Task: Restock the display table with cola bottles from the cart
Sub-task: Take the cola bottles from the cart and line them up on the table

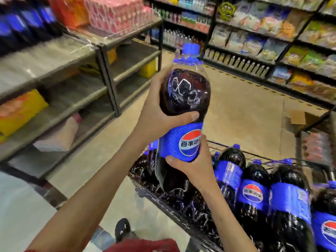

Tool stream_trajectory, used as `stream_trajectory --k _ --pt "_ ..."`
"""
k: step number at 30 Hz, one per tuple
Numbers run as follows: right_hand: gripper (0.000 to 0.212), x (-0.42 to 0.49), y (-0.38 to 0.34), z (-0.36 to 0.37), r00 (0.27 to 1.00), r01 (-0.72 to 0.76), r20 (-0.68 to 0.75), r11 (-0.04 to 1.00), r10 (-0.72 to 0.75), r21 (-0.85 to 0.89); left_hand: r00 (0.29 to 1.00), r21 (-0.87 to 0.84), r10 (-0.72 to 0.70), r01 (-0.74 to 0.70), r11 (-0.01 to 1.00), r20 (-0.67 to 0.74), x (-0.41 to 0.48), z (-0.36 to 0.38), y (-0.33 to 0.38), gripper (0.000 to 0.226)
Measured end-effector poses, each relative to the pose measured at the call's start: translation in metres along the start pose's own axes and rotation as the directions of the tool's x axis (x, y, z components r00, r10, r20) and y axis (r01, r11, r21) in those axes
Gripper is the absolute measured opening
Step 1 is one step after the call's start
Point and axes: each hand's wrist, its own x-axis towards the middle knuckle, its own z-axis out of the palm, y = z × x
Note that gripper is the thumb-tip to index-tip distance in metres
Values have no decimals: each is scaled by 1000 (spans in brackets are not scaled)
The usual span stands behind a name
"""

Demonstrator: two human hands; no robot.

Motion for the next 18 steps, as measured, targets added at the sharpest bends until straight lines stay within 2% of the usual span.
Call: stream_trajectory --k 5,13,18 --pt "86 28 -22 79 994 29 104 999 -26 -30 999 3 -12 12 1000 -46 5 -93 -7 109" --pt "78 62 -35 204 949 56 311 998 -55 6 968 88 -34 58 994 -249 -5 -223 -28 116" --pt "86 82 -39 270 916 40 399 999 -47 25 925 122 -43 96 988 -378 -5 -286 -42 115"
